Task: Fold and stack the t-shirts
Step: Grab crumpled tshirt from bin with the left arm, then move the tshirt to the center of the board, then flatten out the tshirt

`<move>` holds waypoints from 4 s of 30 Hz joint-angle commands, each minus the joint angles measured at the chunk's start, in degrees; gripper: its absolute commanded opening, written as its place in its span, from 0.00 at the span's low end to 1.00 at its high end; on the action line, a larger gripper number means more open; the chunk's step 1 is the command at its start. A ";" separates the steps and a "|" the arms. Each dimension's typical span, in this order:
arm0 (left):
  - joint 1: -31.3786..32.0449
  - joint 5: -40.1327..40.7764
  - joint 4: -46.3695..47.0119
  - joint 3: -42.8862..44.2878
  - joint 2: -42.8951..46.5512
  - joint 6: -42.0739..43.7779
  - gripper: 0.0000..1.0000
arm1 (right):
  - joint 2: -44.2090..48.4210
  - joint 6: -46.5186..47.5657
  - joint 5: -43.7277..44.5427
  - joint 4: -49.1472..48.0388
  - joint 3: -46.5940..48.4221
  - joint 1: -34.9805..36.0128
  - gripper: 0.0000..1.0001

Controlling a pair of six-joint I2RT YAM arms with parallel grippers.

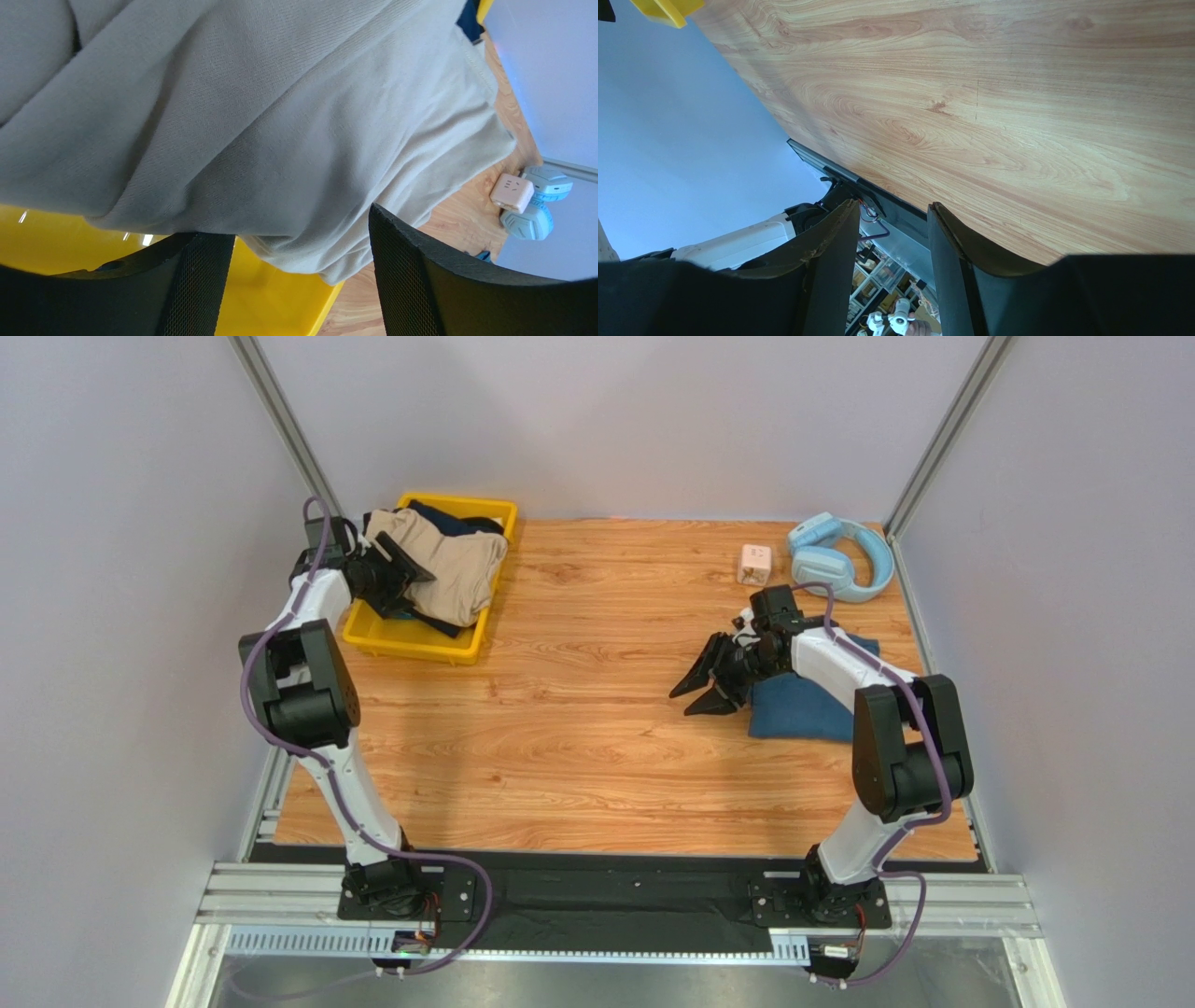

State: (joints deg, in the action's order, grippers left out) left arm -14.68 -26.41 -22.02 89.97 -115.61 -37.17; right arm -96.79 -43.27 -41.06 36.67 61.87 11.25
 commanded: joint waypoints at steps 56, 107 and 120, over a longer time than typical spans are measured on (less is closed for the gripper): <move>43.32 -9.27 10.52 -32.14 26.43 -11.18 0.00 | -3.23 3.18 5.37 4.90 19.62 -9.57 0.50; 37.26 2.07 -13.40 -36.63 41.69 0.78 0.74 | -17.99 15.41 -1.92 6.14 12.84 10.02 0.07; 33.85 7.34 -14.10 -40.76 49.86 0.34 0.74 | -9.57 15.05 -0.78 12.81 22.22 5.64 0.00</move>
State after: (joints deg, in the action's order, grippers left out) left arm 21.56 -21.06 -35.62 49.10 -68.88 -37.36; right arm -113.56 -28.18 -41.54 46.74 77.80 20.56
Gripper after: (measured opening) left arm 0.741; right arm 0.013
